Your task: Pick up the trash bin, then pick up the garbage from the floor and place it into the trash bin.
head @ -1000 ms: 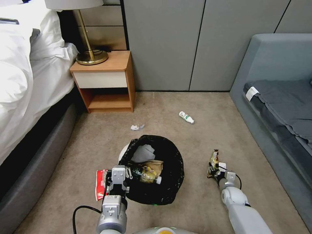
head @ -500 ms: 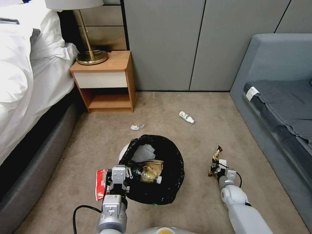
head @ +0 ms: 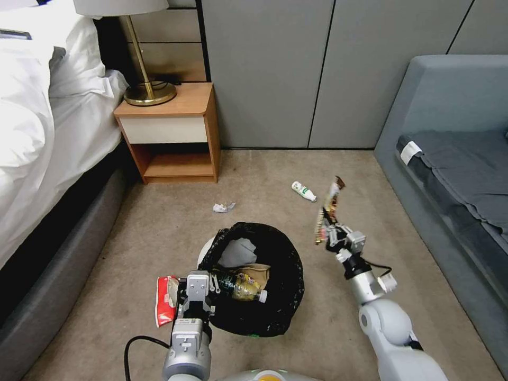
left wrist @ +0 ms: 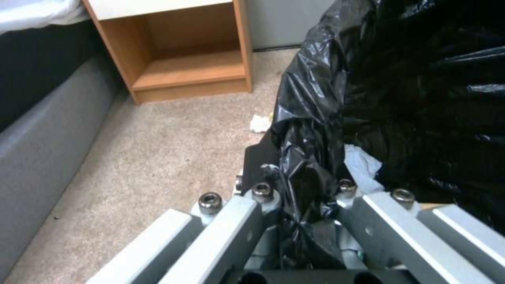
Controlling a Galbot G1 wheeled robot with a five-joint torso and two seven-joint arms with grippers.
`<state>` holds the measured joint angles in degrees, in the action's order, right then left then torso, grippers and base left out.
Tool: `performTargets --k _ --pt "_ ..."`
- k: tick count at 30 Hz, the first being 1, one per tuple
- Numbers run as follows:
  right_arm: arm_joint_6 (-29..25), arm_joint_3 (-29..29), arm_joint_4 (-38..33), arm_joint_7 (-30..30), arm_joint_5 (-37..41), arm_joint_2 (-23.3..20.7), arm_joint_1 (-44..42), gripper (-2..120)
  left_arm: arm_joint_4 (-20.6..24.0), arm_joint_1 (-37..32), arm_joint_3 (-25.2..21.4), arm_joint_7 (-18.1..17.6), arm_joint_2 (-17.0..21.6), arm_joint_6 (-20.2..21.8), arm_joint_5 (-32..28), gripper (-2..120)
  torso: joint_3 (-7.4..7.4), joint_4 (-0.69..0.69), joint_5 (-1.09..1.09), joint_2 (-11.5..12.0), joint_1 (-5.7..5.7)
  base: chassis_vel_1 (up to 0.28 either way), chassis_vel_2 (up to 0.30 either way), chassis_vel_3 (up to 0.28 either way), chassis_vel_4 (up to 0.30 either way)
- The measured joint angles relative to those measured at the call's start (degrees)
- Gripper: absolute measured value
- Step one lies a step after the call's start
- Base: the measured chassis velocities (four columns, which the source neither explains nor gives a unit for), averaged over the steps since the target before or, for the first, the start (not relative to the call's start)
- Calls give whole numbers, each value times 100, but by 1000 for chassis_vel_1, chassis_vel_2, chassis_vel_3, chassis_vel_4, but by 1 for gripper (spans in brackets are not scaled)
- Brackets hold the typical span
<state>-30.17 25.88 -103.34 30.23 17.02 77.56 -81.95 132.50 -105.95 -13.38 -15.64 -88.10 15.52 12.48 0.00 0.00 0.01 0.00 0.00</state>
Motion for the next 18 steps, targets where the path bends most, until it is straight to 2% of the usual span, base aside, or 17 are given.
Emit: performTargets --k 4,6,10,18 --pt "-175 -152 -268 337 -238 -35 -267 0 -20 19 4 0 0 0 0 2 0 0 0 0 0 0 0 0 0" --pt "-404 -374 -427 692 -614 -76 -618 0 -41 36 20 2 2 0 -1 2 0 1 0 0 0 0 0 0 0" --pt "-559 -518 -264 843 -902 -86 -811 0 -42 57 22 4 16 0 -15 2 0 0 -1 0 0 0 0 0 0" --pt "-609 -477 65 1027 -975 -133 -915 0 -38 80 21 11 35 2 -52 2 0 0 -2 0 0 0 0 0 0"
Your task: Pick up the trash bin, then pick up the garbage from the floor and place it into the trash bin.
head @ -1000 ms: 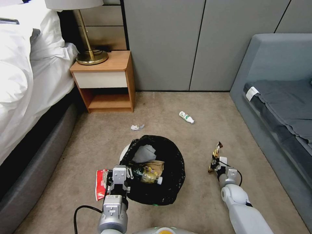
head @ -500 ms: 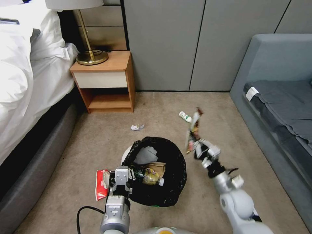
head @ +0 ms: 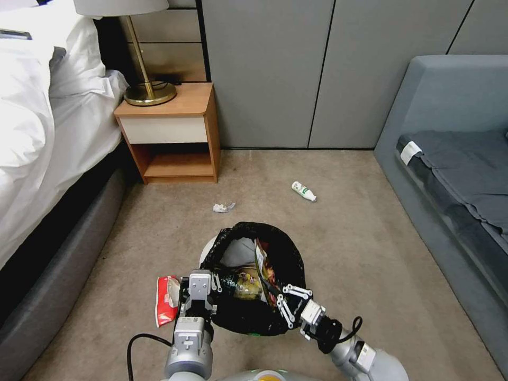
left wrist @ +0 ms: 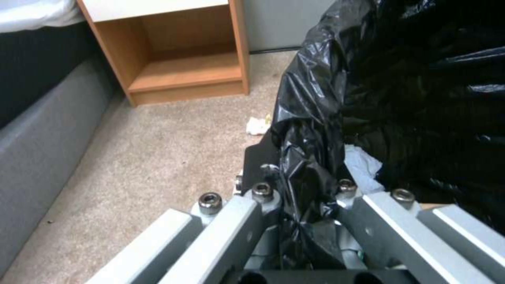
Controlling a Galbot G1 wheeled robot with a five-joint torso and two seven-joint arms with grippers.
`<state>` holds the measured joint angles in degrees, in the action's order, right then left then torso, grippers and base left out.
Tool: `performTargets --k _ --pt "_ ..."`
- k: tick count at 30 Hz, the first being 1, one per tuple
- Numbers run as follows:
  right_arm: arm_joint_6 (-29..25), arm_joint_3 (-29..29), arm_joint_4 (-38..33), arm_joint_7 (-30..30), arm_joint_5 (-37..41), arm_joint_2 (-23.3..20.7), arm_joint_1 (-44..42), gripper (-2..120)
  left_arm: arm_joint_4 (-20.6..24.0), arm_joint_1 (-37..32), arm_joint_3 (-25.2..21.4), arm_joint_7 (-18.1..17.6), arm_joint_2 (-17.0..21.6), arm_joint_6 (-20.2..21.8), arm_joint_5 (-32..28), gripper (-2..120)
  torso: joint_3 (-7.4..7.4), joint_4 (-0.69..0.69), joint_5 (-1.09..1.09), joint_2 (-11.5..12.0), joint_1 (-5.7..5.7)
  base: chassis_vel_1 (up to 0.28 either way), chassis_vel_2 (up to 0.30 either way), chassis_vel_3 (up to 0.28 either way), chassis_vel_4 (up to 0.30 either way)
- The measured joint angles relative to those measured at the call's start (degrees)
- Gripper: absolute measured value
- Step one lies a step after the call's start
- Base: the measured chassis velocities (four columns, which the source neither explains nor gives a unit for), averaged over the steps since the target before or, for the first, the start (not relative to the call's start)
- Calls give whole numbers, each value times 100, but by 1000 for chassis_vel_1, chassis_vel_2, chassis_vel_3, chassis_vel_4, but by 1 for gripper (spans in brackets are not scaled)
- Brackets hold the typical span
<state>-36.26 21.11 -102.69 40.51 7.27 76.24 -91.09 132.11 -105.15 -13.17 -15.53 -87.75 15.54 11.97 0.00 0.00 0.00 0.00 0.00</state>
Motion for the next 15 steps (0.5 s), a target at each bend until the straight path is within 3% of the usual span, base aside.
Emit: performTargets --k 5,15 --pt "0 43 79 -45 -93 3 53 9 2 11 11 6 0 3 -5 2 0 0 0 0 0 0 0 0 0" --pt "319 -31 192 -373 -166 124 544 47 9 -29 73 9 -9 1 6 2 0 0 0 0 0 0 0 0 0"
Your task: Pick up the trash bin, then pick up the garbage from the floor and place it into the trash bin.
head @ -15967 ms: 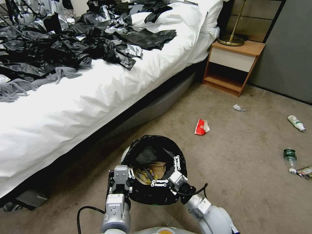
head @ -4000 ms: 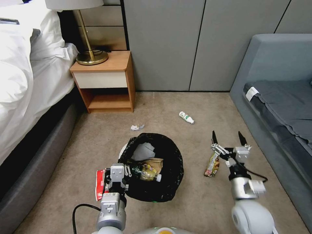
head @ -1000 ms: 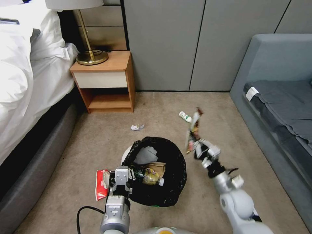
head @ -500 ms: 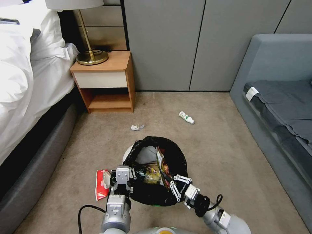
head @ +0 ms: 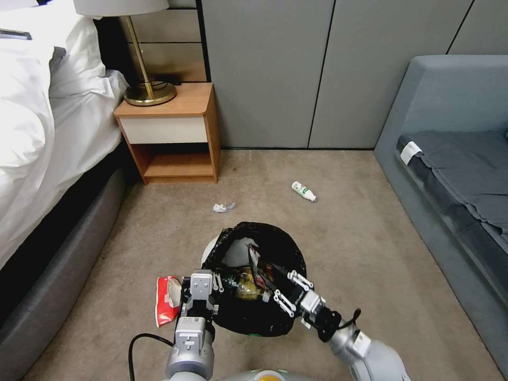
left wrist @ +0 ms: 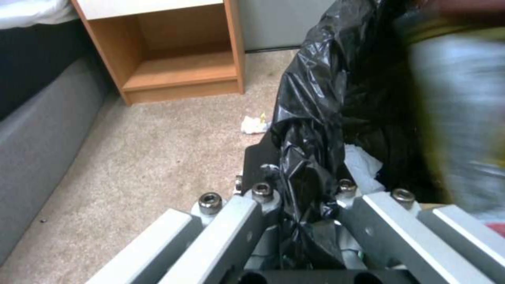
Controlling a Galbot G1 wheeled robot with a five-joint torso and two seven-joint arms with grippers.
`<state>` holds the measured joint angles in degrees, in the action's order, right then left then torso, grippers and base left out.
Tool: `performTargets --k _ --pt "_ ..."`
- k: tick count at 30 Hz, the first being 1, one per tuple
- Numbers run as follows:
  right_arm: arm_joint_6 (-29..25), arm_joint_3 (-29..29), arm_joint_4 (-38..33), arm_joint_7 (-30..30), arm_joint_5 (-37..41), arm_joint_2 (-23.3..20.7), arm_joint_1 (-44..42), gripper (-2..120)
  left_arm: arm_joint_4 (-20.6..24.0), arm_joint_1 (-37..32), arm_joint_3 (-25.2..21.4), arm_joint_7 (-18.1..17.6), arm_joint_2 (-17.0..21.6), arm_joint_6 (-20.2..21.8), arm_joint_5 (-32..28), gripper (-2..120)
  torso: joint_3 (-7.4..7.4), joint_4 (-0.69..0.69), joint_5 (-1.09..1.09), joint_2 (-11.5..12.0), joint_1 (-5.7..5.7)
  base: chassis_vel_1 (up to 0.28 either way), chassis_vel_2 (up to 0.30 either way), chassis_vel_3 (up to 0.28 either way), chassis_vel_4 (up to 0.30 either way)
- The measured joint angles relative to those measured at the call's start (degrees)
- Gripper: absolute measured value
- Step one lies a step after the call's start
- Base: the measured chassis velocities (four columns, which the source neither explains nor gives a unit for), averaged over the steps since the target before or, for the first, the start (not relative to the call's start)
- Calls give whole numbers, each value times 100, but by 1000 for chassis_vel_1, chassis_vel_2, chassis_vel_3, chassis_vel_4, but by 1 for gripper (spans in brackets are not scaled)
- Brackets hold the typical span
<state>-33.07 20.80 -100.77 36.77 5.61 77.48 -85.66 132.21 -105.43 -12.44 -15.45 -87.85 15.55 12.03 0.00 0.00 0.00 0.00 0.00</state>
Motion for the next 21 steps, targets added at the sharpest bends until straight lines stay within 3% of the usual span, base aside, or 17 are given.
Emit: performTargets --k 10,12,15,21 --pt "60 -65 -131 -96 -80 12 -4 84 4 0 5 0 -2 -9 3 2 0 0 0 0 0 0 0 0 0" --pt "34 -61 -197 -151 -85 12 -29 88 4 1 4 0 -2 -9 2 2 0 0 0 0 0 0 0 0 0" --pt "-96 -32 -579 -608 -127 27 -153 99 4 9 -11 0 2 -10 -4 2 0 0 0 0 0 0 0 0 0" --pt "-279 179 -1392 -1632 -399 181 -495 100 4 47 -55 -1 4 -11 -43 2 0 0 1 0 0 0 0 0 0"
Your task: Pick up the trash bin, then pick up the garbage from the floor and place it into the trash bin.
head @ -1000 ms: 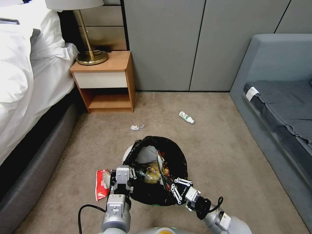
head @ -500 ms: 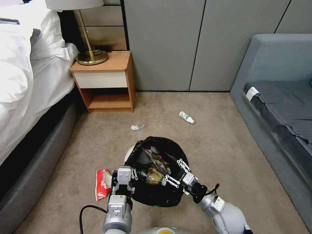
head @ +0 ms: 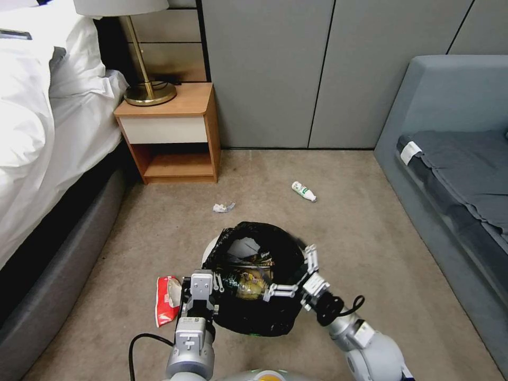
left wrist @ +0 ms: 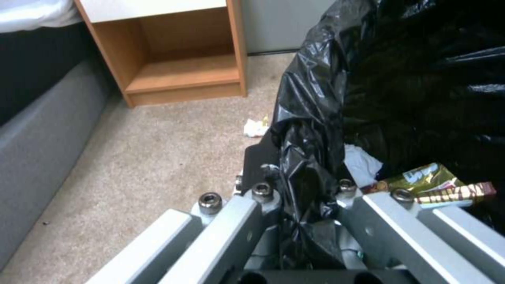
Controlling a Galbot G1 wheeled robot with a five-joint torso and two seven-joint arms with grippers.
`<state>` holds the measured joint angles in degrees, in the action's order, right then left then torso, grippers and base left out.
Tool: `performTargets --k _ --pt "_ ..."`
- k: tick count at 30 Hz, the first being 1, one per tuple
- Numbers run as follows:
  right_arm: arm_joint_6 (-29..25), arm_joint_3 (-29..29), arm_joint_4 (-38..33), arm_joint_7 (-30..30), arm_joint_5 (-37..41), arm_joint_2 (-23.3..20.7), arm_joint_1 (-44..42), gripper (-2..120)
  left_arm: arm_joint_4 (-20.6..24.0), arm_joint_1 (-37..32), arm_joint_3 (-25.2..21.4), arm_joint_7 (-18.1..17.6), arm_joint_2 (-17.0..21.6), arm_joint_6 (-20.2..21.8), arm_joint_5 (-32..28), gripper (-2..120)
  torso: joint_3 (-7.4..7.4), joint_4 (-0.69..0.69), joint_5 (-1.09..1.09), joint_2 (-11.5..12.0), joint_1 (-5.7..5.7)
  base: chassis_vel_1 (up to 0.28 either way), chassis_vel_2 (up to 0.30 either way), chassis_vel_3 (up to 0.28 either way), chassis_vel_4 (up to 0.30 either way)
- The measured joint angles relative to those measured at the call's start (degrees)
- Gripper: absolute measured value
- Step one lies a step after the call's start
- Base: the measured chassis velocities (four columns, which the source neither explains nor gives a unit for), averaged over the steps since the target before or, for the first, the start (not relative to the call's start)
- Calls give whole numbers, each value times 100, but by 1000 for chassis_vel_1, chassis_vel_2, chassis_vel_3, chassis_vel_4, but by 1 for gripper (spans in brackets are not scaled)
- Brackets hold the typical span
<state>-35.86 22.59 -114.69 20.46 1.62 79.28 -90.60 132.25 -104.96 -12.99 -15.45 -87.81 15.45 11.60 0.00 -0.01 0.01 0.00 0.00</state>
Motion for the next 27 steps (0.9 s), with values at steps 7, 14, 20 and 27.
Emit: performTargets --k 7,14,20,27 --pt "-431 292 -635 -960 -138 310 -837 100 0 42 -82 -3 5 7 -72 2 0 2 0 0 0 0 0 0 0" --pt "-762 328 -349 -1371 -293 475 -1182 100 6 34 -91 -7 0 15 -84 2 0 0 -1 0 0 0 0 0 0" --pt "-788 277 -176 -1560 -12 541 -1206 100 69 21 -118 -10 14 20 -89 2 0 1 -1 0 0 0 0 0 0" --pt "-498 357 -172 -1786 94 466 -1005 100 97 -11 -92 -13 3 23 -74 2 0 0 -1 0 0 0 0 0 0"
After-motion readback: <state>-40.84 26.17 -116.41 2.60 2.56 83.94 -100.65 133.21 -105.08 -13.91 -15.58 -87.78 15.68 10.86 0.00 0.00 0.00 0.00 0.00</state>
